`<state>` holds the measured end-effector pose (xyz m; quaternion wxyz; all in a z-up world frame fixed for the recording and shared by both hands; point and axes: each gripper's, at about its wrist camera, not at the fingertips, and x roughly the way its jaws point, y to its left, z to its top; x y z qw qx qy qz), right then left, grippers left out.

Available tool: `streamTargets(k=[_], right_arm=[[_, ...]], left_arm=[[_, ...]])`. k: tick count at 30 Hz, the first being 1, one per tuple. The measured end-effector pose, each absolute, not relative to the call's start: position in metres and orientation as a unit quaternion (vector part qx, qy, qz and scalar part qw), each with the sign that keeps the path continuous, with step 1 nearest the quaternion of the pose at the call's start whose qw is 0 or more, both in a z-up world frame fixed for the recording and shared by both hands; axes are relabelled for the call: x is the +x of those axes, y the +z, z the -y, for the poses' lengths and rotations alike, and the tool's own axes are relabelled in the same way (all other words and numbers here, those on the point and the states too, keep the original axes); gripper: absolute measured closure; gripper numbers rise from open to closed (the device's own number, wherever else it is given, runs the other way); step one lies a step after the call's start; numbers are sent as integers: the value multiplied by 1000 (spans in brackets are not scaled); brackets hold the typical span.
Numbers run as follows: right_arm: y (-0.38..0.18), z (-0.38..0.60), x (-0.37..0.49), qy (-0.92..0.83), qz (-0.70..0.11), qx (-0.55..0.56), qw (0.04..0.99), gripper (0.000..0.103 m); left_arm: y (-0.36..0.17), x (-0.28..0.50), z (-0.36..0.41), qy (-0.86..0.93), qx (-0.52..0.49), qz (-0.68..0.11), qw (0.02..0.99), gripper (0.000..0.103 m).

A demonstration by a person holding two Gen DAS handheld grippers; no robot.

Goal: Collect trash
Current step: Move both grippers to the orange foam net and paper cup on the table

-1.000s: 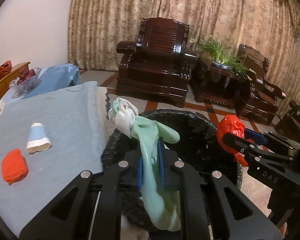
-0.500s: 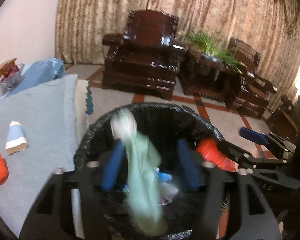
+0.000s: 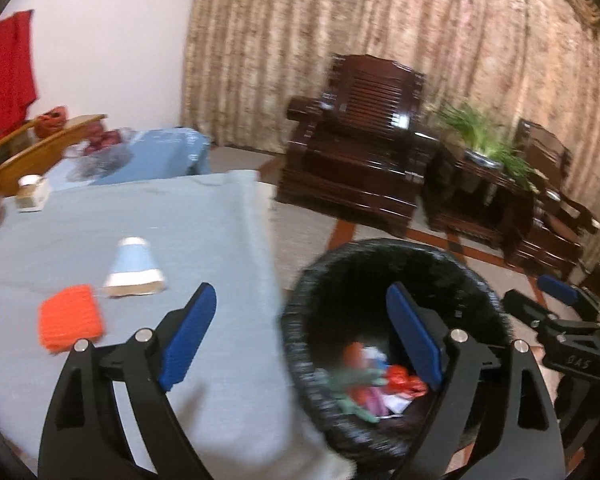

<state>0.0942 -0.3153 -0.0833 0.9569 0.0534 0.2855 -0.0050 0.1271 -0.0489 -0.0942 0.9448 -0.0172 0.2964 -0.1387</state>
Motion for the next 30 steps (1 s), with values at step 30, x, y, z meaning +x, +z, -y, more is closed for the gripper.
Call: streamTargets(k=[30], right_arm=[[-121,84,190,164,-310,8,936,6]], left_arm=[[-149,170,-180,72,-30,-344,936,17]])
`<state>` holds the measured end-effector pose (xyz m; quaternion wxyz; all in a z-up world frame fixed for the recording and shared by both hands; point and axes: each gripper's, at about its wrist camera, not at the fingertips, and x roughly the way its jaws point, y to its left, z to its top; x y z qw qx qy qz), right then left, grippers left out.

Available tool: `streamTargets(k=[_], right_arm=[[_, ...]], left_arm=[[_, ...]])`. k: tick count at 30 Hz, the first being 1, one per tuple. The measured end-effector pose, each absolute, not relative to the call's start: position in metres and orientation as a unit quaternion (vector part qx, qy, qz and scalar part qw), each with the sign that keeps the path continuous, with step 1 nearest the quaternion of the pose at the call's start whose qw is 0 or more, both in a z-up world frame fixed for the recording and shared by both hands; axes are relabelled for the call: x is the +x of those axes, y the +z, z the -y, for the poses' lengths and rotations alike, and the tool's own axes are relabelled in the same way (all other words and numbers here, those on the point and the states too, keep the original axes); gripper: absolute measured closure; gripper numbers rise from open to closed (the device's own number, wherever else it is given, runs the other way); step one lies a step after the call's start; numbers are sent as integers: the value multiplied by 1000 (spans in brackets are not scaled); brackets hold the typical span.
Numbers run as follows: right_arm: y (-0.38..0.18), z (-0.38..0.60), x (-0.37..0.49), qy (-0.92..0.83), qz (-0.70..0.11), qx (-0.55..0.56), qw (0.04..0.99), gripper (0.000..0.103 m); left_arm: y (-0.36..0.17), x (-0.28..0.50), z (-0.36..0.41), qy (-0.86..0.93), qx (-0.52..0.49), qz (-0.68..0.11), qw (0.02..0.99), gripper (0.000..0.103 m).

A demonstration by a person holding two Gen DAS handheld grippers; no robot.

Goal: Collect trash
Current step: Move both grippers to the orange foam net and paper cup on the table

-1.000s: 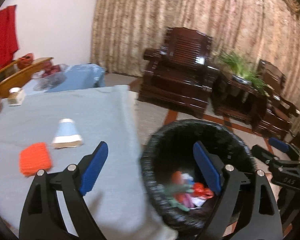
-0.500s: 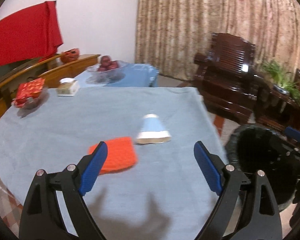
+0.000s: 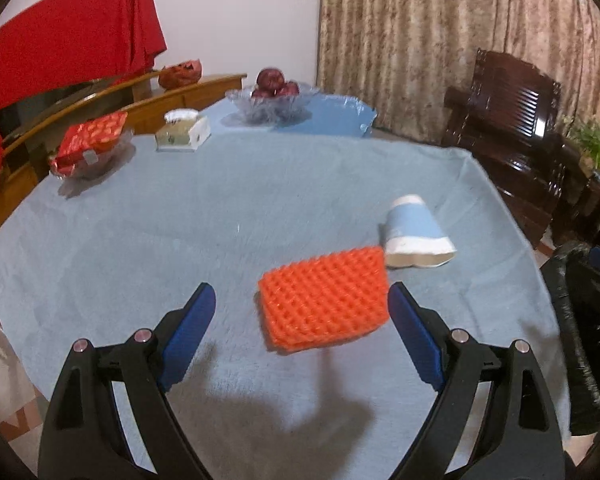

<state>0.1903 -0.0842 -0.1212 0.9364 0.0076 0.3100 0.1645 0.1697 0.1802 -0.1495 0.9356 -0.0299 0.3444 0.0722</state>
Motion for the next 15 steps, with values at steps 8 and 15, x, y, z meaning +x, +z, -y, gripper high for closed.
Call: streamTargets(k=[8,15], right_arm=[[-144,66,221,151,-331,-4,932,6],[-158,63,239,139,-347,-16,927,6]], left_arm=[[-182,195,-195,66,-45,-376,923,19],[-200,210,-199,53,-72,-403,911,28]])
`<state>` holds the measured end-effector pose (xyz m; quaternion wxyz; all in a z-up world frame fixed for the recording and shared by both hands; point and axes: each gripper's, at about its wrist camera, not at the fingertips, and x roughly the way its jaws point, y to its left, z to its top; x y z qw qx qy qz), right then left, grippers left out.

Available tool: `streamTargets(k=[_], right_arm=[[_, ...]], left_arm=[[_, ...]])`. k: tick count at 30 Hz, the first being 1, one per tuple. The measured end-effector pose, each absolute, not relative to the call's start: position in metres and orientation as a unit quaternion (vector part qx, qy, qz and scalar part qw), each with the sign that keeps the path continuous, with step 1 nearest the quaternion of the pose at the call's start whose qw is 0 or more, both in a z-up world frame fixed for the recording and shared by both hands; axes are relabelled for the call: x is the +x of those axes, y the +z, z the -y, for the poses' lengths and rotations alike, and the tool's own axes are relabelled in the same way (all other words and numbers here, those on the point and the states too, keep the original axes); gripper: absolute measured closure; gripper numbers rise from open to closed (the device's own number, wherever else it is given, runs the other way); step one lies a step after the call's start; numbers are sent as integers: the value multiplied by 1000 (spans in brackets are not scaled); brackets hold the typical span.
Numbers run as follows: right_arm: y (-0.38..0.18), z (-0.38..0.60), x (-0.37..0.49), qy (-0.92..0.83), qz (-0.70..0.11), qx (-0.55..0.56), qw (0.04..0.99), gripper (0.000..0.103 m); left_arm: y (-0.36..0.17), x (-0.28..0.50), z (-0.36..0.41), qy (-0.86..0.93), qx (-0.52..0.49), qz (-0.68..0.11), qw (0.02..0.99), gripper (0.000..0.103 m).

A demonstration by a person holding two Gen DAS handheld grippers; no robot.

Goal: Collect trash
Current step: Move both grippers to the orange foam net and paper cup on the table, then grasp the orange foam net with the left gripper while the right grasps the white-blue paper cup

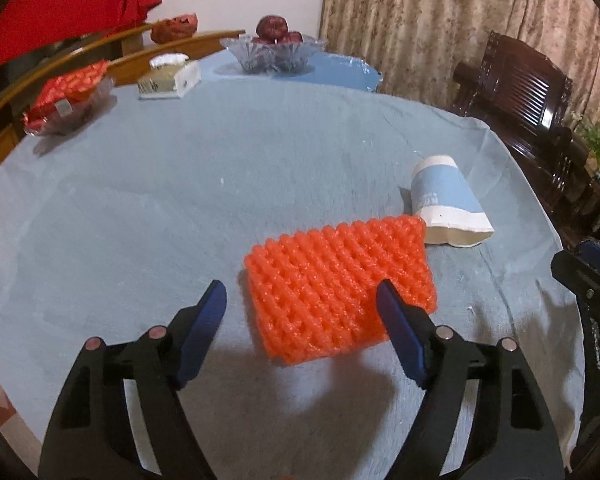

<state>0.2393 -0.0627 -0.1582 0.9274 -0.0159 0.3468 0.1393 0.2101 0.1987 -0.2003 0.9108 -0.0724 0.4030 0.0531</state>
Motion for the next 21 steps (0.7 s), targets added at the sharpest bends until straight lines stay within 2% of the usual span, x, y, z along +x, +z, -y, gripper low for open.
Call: streamTargets(k=[6,9,11,14,21], right_arm=[[-163,61,243,137,-347,-29,927,6],[-163,59,244,137,-344,-33,928,6],[-163,57,247,136,-345,-36,928,6],[-162,56,249,137,-345,-33,928,6],[-157,44,261,147,-344,-23,927,7]], left_arm=[[-209,218,-203,32,-117,-416,901,31],[-209,218,-201,21,-136,-415,899,47],[-207,217,-196,17,-129,-410,903,66],[-203,217,-191,13,-123,-401,908,77],[-185,214,-196,33,-108,-365,924,79]])
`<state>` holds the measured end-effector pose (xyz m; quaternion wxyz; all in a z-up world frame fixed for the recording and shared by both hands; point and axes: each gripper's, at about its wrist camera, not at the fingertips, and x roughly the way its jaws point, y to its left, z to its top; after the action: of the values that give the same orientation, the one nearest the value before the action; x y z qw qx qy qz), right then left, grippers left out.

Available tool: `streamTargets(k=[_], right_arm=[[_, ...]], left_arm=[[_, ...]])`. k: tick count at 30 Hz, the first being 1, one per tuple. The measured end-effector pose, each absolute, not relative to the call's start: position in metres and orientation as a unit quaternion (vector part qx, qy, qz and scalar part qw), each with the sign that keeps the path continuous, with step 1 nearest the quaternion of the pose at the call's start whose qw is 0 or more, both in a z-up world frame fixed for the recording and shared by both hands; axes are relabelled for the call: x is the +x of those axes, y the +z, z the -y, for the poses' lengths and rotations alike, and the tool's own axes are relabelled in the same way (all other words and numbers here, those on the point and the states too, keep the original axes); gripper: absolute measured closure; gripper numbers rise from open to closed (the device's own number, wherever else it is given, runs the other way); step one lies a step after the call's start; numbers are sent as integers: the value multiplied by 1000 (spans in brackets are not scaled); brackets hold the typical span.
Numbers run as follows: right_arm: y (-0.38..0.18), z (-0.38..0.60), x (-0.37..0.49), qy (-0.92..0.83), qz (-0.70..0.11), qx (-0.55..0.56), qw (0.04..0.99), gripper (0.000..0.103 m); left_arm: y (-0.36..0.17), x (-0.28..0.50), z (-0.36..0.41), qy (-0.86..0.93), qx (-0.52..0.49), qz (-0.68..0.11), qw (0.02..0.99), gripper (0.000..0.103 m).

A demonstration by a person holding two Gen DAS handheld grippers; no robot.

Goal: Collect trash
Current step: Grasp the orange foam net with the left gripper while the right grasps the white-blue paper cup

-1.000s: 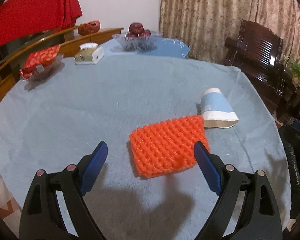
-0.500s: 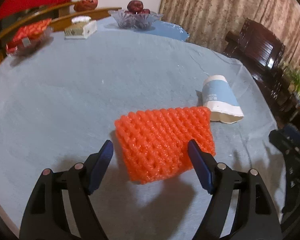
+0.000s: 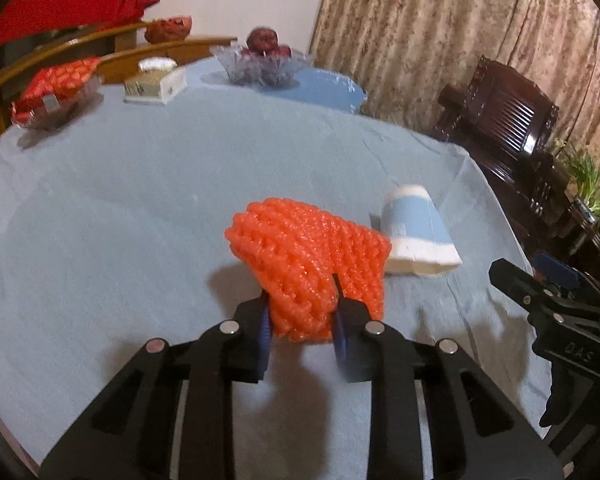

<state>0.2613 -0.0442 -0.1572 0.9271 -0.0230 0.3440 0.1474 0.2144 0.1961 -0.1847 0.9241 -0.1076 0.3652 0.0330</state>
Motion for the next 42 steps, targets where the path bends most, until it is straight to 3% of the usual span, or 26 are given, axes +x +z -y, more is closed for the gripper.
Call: streamTargets(k=[20,24,29,34,42], right_arm=[[-178,-19,324,162,-378,-30,911,9],[-188,-20,331,171,-402,-21,899,26],[-193,-18,329,179,-412,-21,893,36],[-185,-9,325,189,-408,-11,893,58],[-160,7,310,199,-388,0,900,61]], left_arm=[[-191,235,-242,72,-106,-367,922,79],[-191,236,-243,72,-108,-367,921,79],[-191,235,-242,70,-106,-368,921,79],[-188,231,-236,67,-106,-365,923,79],[-171,223,-219,56,-103,-354,928,79]])
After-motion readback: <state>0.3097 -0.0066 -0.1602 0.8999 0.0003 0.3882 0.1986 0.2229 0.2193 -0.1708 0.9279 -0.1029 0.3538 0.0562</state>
